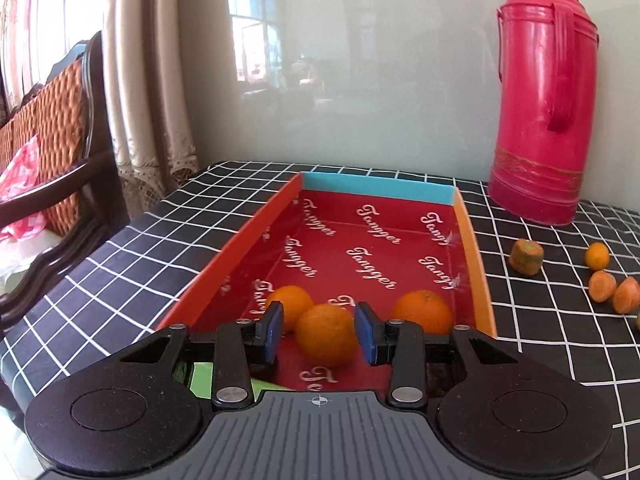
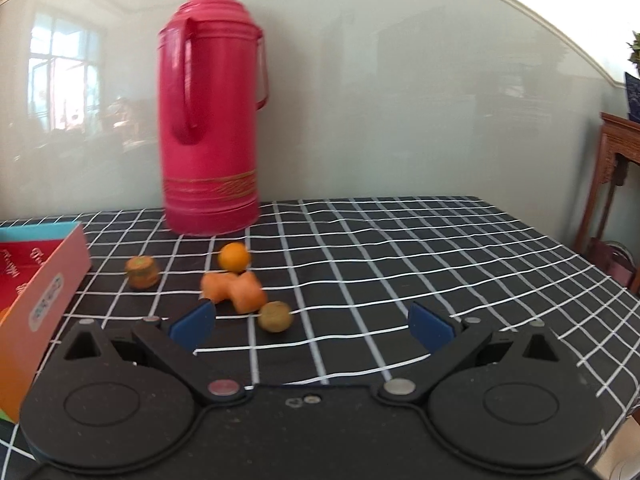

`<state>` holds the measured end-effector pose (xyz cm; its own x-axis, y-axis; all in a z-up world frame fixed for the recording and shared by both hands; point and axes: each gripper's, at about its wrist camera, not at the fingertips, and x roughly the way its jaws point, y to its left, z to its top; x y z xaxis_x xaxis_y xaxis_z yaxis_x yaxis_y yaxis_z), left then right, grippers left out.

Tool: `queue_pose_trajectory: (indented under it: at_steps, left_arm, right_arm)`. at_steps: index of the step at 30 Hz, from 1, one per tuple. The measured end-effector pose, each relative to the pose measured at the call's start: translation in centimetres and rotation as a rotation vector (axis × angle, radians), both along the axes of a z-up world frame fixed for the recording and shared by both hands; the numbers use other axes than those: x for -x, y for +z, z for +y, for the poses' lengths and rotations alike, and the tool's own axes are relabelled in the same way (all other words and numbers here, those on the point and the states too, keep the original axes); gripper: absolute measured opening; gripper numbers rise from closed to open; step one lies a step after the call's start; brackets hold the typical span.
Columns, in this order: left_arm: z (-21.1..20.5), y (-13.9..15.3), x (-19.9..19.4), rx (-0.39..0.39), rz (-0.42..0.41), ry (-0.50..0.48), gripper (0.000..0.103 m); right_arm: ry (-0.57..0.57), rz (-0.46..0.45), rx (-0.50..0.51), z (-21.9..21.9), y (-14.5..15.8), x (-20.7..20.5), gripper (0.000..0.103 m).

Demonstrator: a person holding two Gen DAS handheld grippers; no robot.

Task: Organize fruits
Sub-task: 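Carry the orange with the left gripper into the red box and open, then reach the right gripper to the small olive-green fruit and close on it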

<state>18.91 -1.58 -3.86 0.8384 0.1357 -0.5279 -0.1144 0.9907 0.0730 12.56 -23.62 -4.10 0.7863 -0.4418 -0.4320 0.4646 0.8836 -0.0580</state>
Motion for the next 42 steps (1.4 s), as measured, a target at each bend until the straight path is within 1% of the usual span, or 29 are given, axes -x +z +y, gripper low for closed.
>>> queue_pose_trajectory:
  at_steps: [2,3,4,6,9,11,13,15,19,21,22,23,25,30,33,38,40,42]
  left_arm:
    - [0.5,0.3,0.2,0.006,-0.009,0.004,0.05]
    - [0.7,0.5,0.3,0.005,-0.018,0.008,0.056]
    - [0.9,0.7,0.4,0.003,-0.029,0.009,0.059]
    - [1.4,1.0,0.6,0.004,-0.046,0.008,0.06]
    - [2.4,1.4,0.9,0.017,-0.059,0.012,0.061]
    - [3.0,1.5,1.3,0.017,-0.067,0.023,0.062]
    - [3.7,1.5,1.7,0.012,-0.074,0.037,0.062]
    - [4.4,1.4,2.2,0.013,-0.078,0.048,0.064]
    - [5.9,1.6,2.7,0.023,-0.088,0.073,0.069]
    - [6.6,1.8,2.9,0.022,-0.101,0.084,0.07]
    - [6.8,1.8,2.8,0.019,-0.106,0.091,0.071]
    - [7.1,1.8,2.8,0.019,-0.106,0.097,0.072]
    - [7.6,1.7,2.7,0.029,-0.099,0.103,0.072]
    - [8.5,1.6,2.4,0.043,-0.095,0.118,0.073]
    - [8.9,1.6,2.4,0.045,-0.096,0.127,0.074]
    - [9.5,1.5,2.4,0.062,-0.089,0.141,0.075]
    - [9.7,1.5,2.3,0.066,-0.088,0.142,0.075]
    - [9.7,1.5,2.3,0.065,-0.09,0.147,0.076]
  right_arm:
    - [0.014,0.015,-0.005,0.2,-0.3,-0.4,0.097]
    - [0.024,0.021,-0.009,0.3,-0.4,-0.7,0.097]
    - [0.04,0.025,-0.018,0.3,-0.5,-0.9,0.097]
    - [0.065,0.024,-0.045,0.2,-0.8,-1.3,0.096]
    - [0.088,0.041,-0.076,0.3,-1.2,-2.0,0.089]
    - [0.093,0.061,-0.072,0.4,-1.4,-2.5,0.081]
    - [0.093,0.076,-0.072,0.3,-1.6,-3.0,0.08]
    - [0.09,0.088,-0.077,0.0,-1.7,-3.6,0.076]
    - [0.083,0.1,-0.126,-1.3,-1.9,-4.5,0.062]
    - [0.062,0.111,-0.138,-1.9,-2.2,-5.0,0.06]
    - [0.056,0.115,-0.148,-2.2,-2.4,-5.2,0.054]
    - [0.054,0.118,-0.165,-2.4,-2.5,-5.4,0.045]
    - [0.054,0.127,-0.19,-2.7,-2.8,-5.8,0.033]
    - [0.048,0.143,-0.167,-2.6,-3.0,-6.4,0.028]
    - [0.034,0.153,-0.151,-2.6,-3.1,-6.5,0.018]
    - [0.038,0.158,-0.138,-2.6,-3.0,-6.6,0.017]
    - [0.043,0.131,-0.168,-2.8,-2.9,-6.2,0.017]
    - [0.064,0.11,-0.171,-2.5,-2.4,-5.8,0.017]
